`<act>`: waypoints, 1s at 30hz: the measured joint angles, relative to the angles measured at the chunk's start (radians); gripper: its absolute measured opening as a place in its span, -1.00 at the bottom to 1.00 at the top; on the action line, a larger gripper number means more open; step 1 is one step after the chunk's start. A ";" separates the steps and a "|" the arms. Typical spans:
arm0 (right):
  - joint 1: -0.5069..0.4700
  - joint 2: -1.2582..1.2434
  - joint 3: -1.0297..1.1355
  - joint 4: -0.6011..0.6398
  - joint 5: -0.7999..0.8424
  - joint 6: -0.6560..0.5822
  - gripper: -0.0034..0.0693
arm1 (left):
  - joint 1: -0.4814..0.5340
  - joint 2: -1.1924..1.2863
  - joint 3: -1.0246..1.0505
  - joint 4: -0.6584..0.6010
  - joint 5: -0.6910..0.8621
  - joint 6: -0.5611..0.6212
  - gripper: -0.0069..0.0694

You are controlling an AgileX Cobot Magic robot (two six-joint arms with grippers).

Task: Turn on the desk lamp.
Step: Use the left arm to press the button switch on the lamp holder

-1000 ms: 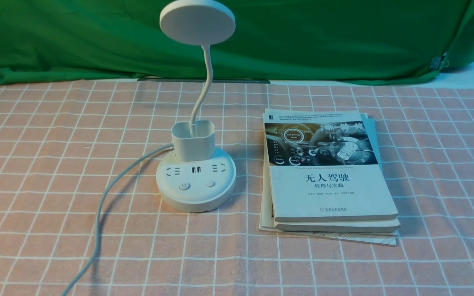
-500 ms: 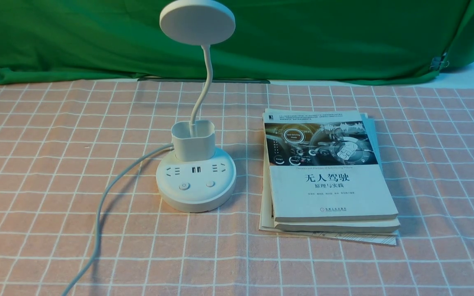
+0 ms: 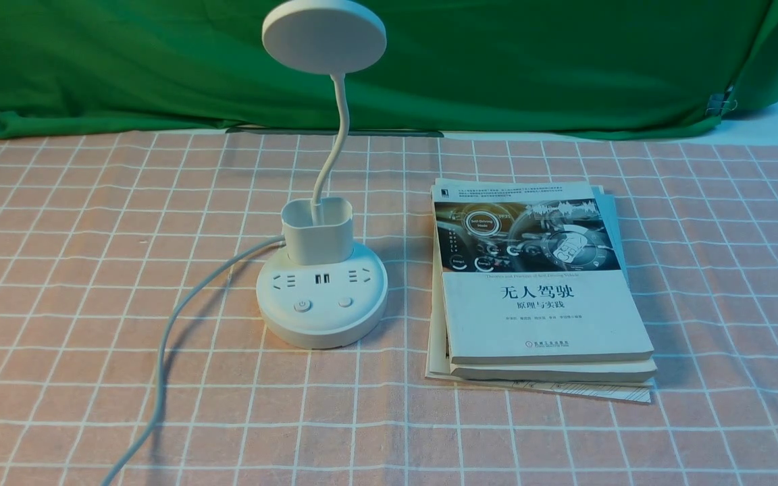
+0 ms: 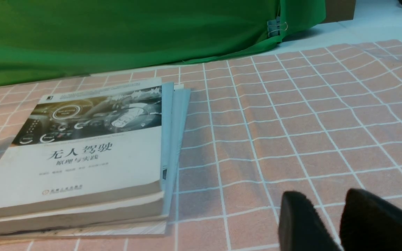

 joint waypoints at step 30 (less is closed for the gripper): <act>0.000 0.000 0.000 0.000 0.000 0.000 -0.24 | 0.000 0.000 0.000 -0.253 -0.385 -0.972 -0.76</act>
